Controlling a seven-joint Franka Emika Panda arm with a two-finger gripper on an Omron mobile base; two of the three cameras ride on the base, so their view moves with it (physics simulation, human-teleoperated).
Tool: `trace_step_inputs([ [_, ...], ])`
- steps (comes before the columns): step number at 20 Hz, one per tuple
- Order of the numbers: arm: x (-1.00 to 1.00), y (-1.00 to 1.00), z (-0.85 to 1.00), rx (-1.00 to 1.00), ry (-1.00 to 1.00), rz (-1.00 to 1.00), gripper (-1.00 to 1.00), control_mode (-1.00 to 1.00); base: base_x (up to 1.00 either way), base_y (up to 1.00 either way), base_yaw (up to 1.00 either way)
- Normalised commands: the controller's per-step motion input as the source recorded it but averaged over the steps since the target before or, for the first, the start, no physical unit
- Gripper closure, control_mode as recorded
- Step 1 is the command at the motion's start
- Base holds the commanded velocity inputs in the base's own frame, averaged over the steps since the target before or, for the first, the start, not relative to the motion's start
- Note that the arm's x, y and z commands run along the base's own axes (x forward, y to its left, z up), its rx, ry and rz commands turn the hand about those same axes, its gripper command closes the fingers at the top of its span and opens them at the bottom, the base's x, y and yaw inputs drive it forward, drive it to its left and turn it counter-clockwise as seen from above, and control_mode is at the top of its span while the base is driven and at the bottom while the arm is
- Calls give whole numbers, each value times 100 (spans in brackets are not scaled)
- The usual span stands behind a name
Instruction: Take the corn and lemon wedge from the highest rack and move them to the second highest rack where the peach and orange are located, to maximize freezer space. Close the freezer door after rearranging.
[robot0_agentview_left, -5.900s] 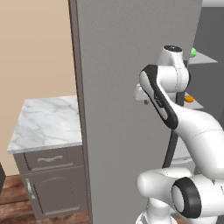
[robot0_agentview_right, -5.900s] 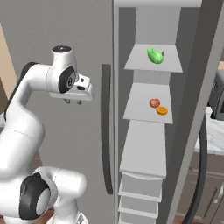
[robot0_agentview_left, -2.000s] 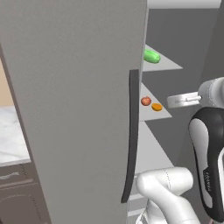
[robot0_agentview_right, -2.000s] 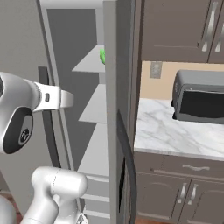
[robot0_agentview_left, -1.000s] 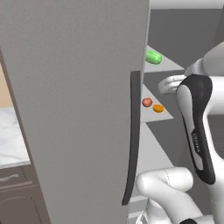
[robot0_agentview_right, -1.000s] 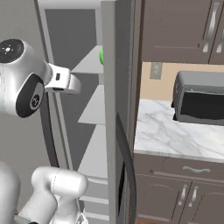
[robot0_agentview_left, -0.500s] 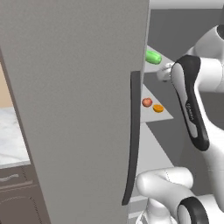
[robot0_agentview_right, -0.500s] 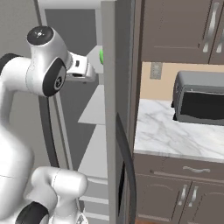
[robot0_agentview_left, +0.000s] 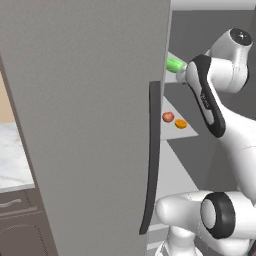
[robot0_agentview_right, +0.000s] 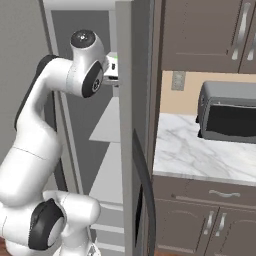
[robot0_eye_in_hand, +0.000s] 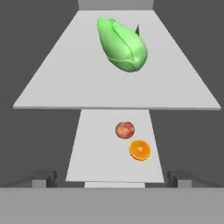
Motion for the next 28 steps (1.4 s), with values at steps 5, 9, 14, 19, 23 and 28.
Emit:
trace_step_inputs([
  [5,76,-23,-11,-2,0,-1,-100,-100,0,0,0],
  [9,54,-1,1,0,0,0,-100,-100,0,0,0],
  [14,38,0,5,1,0,0,-100,-100,0,0,0],
  [19,42,0,0,0,0,0,-100,-100,0,0,0],
  [23,51,0,0,1,0,0,-100,-100,0,0,0],
  [28,48,-5,0,2,0,2,-100,-100,0,0,0],
])
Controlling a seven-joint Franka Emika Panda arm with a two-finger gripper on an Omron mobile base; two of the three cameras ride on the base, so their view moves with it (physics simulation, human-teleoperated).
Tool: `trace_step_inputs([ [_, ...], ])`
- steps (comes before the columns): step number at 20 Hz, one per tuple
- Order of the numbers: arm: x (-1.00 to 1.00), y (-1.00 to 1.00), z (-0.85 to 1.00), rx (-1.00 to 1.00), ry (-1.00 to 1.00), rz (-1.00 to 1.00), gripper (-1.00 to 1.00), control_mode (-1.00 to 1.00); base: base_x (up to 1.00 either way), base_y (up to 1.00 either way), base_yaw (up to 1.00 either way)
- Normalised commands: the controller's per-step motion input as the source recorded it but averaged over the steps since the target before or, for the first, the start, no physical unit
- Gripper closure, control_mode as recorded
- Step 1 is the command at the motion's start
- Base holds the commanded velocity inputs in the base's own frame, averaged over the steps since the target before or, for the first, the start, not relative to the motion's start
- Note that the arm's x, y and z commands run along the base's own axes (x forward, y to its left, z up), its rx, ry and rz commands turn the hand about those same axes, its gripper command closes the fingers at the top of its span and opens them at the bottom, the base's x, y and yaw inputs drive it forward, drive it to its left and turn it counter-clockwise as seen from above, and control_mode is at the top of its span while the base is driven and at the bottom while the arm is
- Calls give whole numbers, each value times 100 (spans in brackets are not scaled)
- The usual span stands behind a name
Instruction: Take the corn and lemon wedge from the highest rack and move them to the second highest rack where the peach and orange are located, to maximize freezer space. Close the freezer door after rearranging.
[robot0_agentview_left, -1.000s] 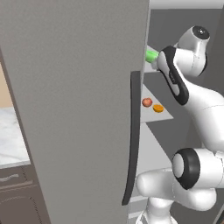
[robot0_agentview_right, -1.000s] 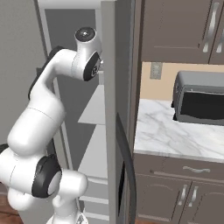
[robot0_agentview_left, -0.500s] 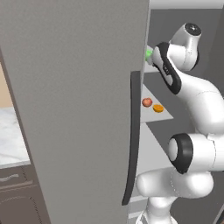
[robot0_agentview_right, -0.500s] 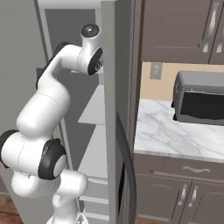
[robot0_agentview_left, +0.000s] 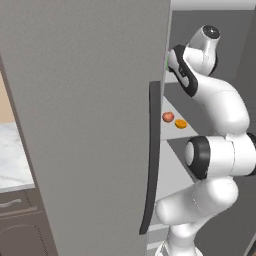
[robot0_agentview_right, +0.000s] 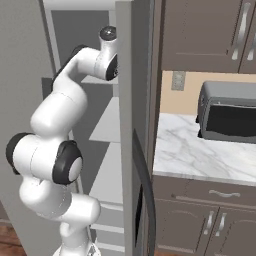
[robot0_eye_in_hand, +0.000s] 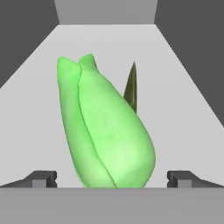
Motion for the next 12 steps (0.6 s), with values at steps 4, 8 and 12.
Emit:
trace_step_inputs([
  [4,44,-16,0,1,0,7,-100,-100,0,0,0],
  [8,34,-15,0,0,2,8,-100,-100,0,0,0],
  [12,-3,14,-29,0,6,10,100,-100,0,0,0],
])
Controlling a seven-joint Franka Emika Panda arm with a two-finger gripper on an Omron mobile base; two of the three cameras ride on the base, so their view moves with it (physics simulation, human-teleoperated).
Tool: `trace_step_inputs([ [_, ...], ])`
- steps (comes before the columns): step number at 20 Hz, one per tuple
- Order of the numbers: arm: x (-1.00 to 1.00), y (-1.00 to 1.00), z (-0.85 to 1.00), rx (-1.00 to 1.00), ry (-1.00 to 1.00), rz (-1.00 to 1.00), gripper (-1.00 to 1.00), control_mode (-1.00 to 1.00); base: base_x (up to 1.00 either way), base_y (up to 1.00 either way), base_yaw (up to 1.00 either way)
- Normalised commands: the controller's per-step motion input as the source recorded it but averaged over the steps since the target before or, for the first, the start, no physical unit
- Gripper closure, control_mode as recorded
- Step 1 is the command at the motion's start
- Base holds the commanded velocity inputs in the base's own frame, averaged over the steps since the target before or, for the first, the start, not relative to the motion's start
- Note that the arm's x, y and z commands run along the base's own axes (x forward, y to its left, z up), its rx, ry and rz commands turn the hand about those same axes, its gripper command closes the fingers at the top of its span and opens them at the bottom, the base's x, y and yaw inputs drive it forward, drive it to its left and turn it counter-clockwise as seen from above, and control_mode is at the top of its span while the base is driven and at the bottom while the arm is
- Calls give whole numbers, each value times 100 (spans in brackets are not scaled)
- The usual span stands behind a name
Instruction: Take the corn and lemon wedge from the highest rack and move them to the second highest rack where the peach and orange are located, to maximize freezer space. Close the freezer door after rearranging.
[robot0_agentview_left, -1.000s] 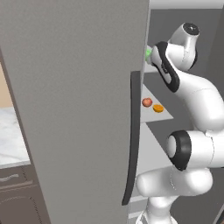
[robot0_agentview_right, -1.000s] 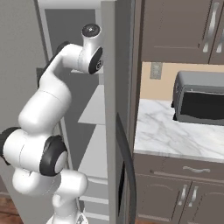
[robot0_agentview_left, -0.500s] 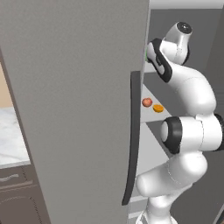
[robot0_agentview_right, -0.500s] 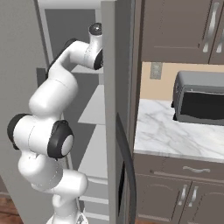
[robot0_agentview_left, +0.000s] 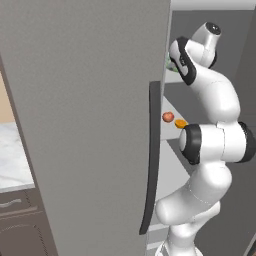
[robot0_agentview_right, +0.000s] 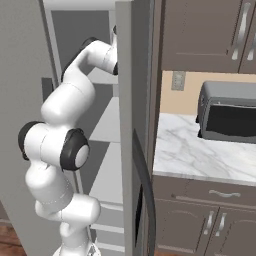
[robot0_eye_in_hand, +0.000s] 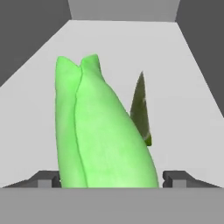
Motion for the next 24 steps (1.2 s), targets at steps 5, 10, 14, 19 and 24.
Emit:
trace_step_inputs([
  [5,0,29,-44,0,2,7,100,-100,0,0,0],
  [10,0,35,-39,-9,-3,3,100,-100,0,0,0],
  [14,-77,30,-16,-11,-13,0,100,-100,0,0,0],
  [19,-100,3,2,-3,-8,-7,100,-100,0,0,0],
  [24,-100,-3,4,-5,-1,-3,100,-100,0,0,0],
])
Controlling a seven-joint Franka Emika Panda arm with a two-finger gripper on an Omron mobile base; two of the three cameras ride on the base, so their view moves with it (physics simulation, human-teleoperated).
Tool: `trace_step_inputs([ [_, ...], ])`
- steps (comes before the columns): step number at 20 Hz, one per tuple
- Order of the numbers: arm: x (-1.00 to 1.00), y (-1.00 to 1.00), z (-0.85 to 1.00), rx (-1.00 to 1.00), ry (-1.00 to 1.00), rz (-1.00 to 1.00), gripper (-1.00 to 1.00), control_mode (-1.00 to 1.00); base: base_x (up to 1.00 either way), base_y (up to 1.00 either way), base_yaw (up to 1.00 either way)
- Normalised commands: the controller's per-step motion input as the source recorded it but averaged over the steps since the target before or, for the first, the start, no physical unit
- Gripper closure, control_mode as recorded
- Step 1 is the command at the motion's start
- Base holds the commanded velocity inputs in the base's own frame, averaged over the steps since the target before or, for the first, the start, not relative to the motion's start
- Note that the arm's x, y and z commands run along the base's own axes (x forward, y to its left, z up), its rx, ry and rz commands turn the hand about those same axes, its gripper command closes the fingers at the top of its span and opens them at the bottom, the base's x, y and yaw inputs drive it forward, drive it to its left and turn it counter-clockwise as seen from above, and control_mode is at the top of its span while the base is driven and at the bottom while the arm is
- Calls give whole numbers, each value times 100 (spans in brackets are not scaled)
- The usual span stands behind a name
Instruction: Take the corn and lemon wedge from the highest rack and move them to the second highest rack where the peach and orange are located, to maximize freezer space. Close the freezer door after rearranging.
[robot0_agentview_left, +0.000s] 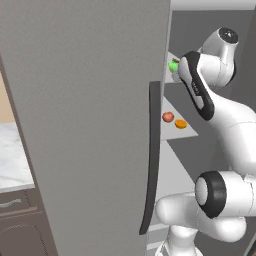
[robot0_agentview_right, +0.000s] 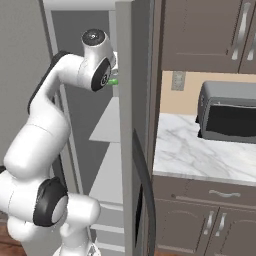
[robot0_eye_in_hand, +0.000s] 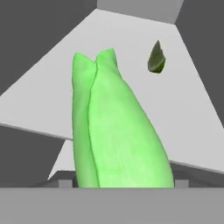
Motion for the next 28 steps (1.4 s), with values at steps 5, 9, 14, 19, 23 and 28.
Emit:
trace_step_inputs([
  [5,-100,0,5,-12,0,-2,100,-100,0,0,0],
  [9,-100,0,1,-10,0,-3,100,-100,0,0,0],
  [14,-100,0,-9,-2,0,0,100,-100,0,0,0],
  [19,-100,-5,-3,1,2,0,100,-100,0,0,0],
  [23,-100,-6,-14,0,4,0,100,-100,0,0,0],
  [28,-45,0,-20,0,2,-1,100,-100,0,0,0],
])
